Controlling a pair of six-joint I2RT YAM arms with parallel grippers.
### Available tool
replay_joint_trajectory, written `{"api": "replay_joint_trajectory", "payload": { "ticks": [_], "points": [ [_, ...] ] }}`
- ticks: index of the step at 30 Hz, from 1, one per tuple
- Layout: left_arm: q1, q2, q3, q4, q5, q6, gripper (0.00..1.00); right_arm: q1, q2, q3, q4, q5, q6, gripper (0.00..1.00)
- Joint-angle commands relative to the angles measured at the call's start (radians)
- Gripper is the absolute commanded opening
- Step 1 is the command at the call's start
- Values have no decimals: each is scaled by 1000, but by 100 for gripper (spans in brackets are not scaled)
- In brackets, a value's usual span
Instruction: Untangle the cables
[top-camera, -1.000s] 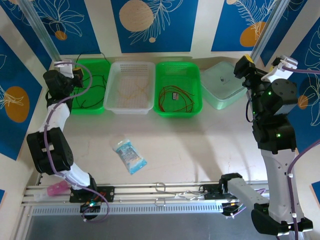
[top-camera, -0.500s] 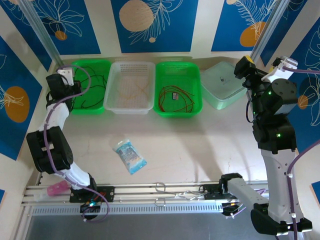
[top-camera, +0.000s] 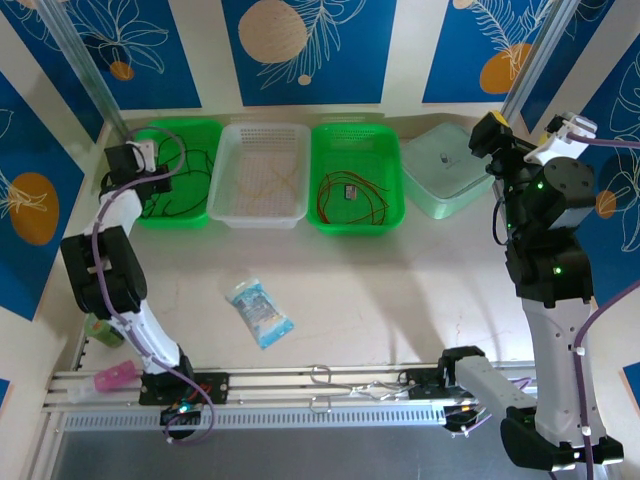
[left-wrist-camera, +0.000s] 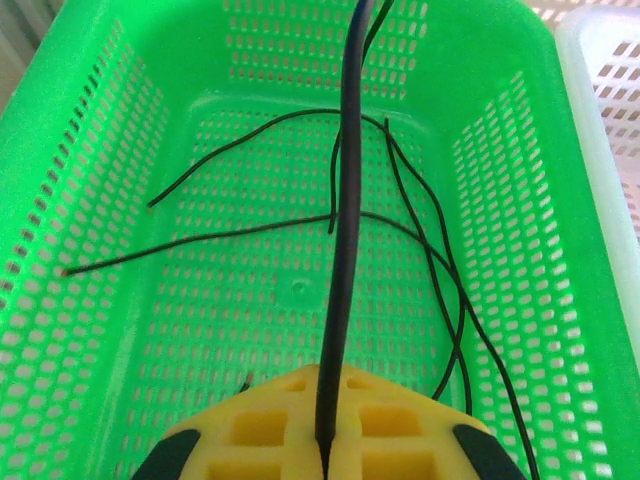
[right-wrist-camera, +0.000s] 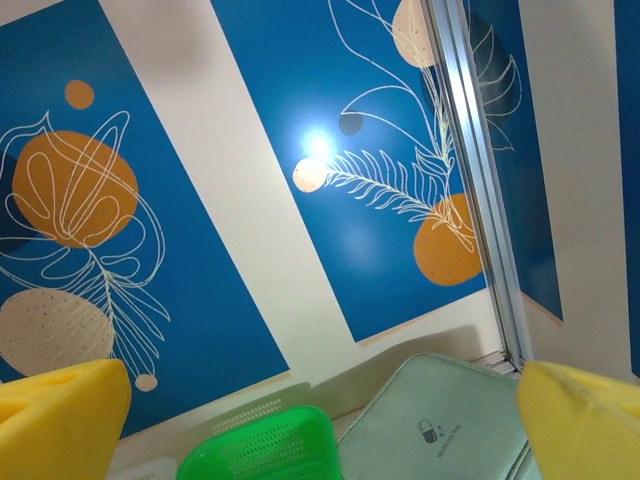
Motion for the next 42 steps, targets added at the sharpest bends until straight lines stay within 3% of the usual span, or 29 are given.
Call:
{"api": "replay_joint_trajectory", "payload": {
  "ticks": [1,10,17,20,21,24,27,30,34,36,42],
  "points": [
    [-23,66,100,-60,-7,-17,0,-7,-5,1,6,-1,11,99],
    [-42,210,156,-65,88,-55,0,-8,22,31,-1,-10,16,99],
    [-70,357,353,-323,104,-16,0,-6,45,58,-11,-23,27,99],
    [-71,374,393,-359,125,-35,1,-5,56,69,-12,-37,31,99],
    [-71,364,382,-340,122,-46,14,-2,59,75,-18,-38,34,99],
    [-70,351,368,-318,129,-50,24,1,55,75,-23,-36,37,99],
    [-70,345,388,-335,129,-47,43,3,49,70,-22,-35,34,99],
    [-72,293,378,-301,151,-12,49,3,47,73,-22,-34,28,99],
    [-72,210,407,-295,78,24,77,3,50,68,-20,-40,27,99],
    [-72,175,422,-290,72,35,97,3,53,63,-23,-47,32,99],
    [-80,0,338,-175,153,-32,99,5,75,19,-40,-109,16,99]
  ]
}}
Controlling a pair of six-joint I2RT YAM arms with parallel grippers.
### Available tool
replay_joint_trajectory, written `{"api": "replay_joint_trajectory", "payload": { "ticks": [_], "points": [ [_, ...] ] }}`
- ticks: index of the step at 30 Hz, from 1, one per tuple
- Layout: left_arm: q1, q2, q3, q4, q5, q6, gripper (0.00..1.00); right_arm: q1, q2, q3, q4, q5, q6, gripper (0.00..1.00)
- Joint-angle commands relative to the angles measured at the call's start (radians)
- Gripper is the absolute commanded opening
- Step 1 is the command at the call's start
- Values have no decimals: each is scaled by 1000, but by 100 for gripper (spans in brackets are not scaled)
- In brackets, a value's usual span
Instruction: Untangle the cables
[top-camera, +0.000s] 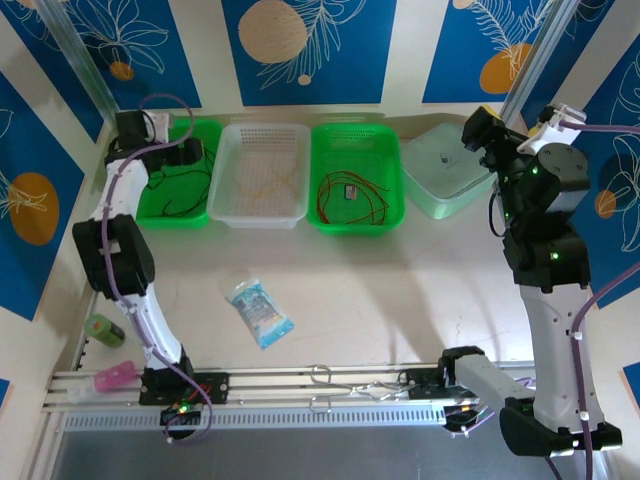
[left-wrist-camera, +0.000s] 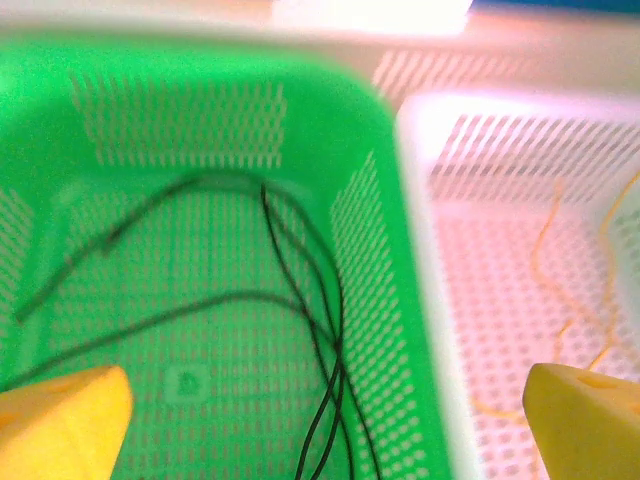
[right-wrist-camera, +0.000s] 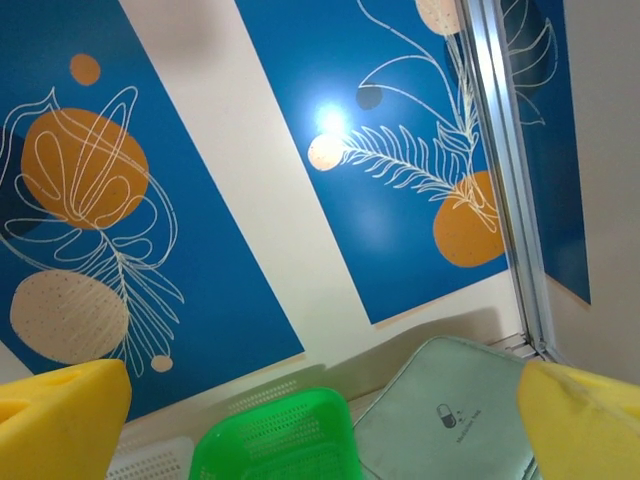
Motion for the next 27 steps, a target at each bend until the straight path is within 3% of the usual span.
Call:
{"api": "replay_joint_trajectory", "payload": {
  "ticks": [1,5,9,12,16,19,27],
  "points": [
    [-11,-161,-101,151,61,-65,99,9,14,-47,-6,-64,-23,99],
    [-53,-382,-373,374,17,-187,99,38,14,-210,87,-153,-136,99],
    [-164,-558,-650,582,-93,-164,99,100,1,-493,347,-163,-269,99],
    [-203,-645,-824,706,-99,-176,99,112,31,-643,458,-173,-293,99],
    [-214,-717,-966,706,-106,-209,99,99,80,-824,643,-127,-273,99],
    [-220,-746,-1051,708,-100,-200,99,65,115,-953,820,-177,-297,99],
    [-221,-792,-1277,890,-215,-133,99,2,295,-1049,1068,-210,-331,99]
  ]
}}
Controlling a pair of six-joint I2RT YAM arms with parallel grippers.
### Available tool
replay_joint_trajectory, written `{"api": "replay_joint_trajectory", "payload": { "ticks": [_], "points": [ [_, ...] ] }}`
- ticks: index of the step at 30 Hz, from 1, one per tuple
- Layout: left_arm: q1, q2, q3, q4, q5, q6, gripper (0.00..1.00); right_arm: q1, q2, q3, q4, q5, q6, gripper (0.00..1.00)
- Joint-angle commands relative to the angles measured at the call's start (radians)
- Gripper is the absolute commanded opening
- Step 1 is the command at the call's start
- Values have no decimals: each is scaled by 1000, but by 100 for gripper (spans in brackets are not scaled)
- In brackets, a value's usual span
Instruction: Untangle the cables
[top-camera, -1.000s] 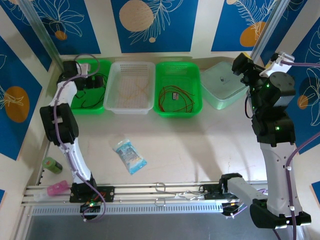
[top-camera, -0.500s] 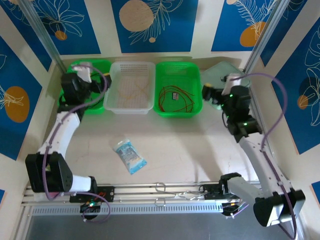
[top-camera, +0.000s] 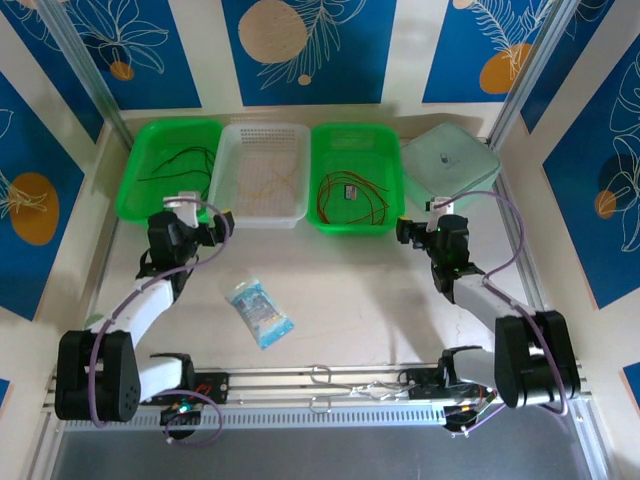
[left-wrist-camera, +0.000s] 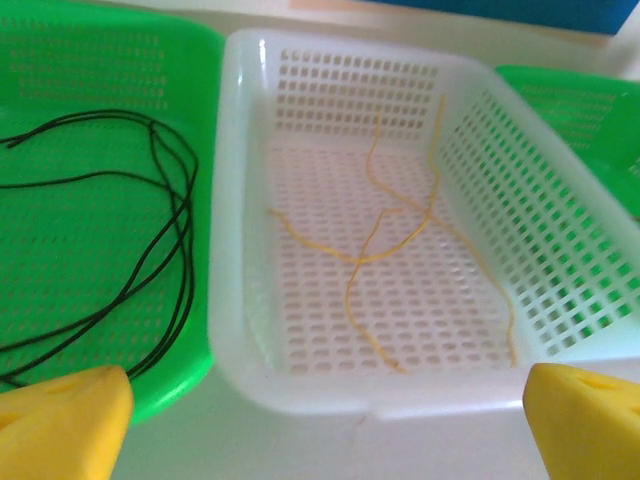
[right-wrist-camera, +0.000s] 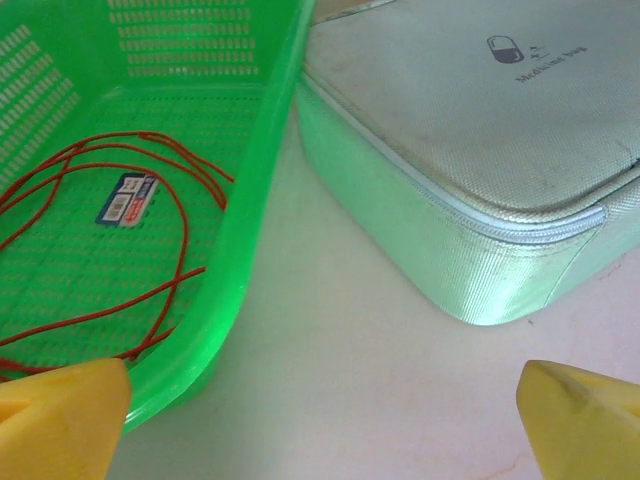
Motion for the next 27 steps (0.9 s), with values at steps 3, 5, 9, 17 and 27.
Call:
{"api": "replay_joint_trajectory", "payload": {
  "ticks": [3,5,9,17,27],
  "points": [
    [-3,-3,-70,171,-53,78,99,-34,62,21,164,-28,-34,99],
    [-3,12,-91,218,-78,81,99,-65,76,38,164,-65,-12,99],
    [-3,45,-98,239,-111,61,99,-83,93,89,73,-72,1,99],
    [-1,63,-132,271,-138,76,99,-69,99,-75,252,-36,-6,99],
    [-2,108,-147,340,-80,198,99,-23,265,-136,521,-62,-48,99]
  ]
}}
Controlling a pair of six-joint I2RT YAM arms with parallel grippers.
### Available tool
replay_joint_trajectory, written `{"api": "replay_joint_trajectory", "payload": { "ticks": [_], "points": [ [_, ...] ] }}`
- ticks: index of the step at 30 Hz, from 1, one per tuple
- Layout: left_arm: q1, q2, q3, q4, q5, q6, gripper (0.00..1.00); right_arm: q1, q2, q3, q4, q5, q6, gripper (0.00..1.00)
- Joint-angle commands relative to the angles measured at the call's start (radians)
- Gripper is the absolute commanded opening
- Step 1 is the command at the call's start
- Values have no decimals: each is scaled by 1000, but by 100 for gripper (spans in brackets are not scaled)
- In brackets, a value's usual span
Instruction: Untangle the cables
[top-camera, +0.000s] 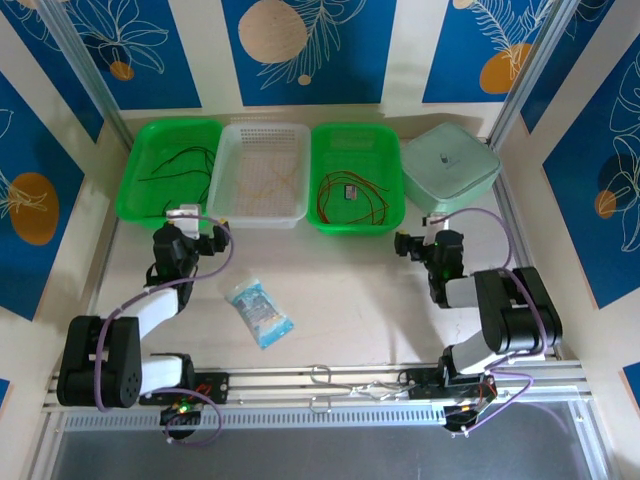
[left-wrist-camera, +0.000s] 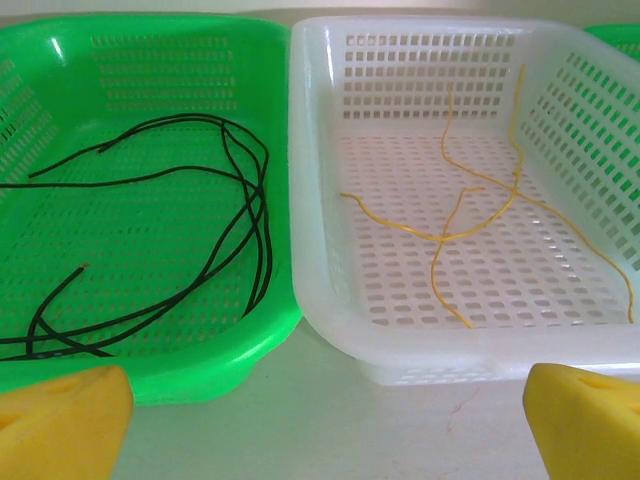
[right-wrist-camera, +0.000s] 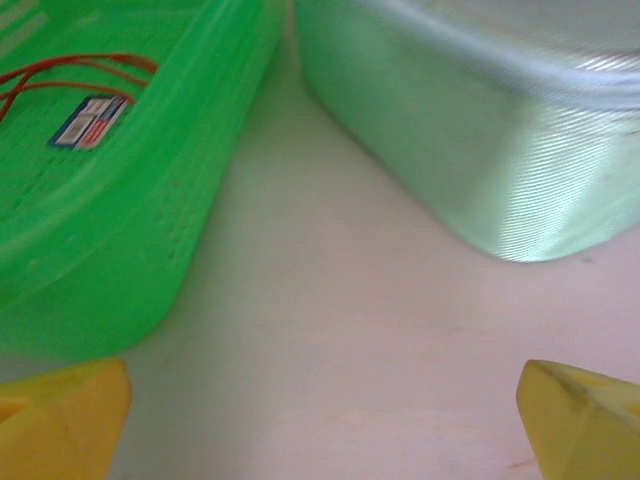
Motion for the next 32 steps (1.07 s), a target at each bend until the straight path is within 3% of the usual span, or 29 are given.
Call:
{"api": "replay_joint_trajectory", "payload": {
  "ticks": [1,3,7,10,15,32],
  "points": [
    [0,46,-24,92,26,67,99,-3,-6,8,128,-11,-25,99],
    [0,73,-43,106,29,79,99,-7,-8,30,81,-14,-19,99],
    [0,220,-110,385,-8,52,99,-36,0,75,7,-2,22,99],
    [-2,310,-97,444,20,63,99,-60,-2,85,-18,-36,41,99],
    [-2,301,-34,313,-104,24,99,-59,-3,85,-17,-34,41,99],
    [-4,306,-36,319,-81,33,99,-62,-3,85,-19,-40,41,99]
  ]
}}
